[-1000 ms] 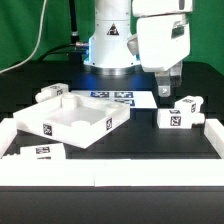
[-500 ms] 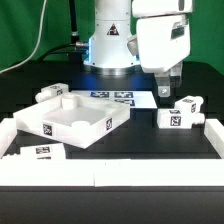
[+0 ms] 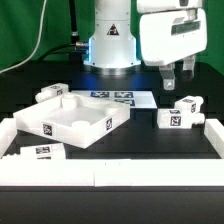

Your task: Assemble one leg

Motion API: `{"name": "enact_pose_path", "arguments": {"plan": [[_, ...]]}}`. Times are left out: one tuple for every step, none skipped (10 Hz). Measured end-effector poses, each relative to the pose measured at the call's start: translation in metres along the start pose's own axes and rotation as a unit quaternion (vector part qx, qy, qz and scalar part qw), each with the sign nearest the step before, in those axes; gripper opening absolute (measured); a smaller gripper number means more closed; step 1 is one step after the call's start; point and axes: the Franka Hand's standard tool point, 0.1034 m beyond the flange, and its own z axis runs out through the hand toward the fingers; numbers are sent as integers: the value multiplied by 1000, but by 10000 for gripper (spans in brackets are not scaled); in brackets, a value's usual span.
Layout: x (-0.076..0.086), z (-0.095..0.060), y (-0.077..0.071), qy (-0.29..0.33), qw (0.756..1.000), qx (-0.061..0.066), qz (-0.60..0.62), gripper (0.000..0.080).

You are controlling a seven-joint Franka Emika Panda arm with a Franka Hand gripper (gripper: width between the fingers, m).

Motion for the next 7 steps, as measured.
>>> {"name": "enact_pose_path", "arguments": {"plan": [[-7, 6, 0, 1, 999, -3, -41, 649], [-7, 10, -2, 6, 997, -11, -76, 649], [-7, 16, -8, 14, 996, -19, -88, 649], [-10, 22, -12, 14, 996, -15, -87, 649], [-9, 20, -10, 14, 996, -15, -86, 649], [-9, 21, -10, 14, 996, -15, -86, 649], [-9, 21, -10, 14, 996, -14, -86, 649]]}}
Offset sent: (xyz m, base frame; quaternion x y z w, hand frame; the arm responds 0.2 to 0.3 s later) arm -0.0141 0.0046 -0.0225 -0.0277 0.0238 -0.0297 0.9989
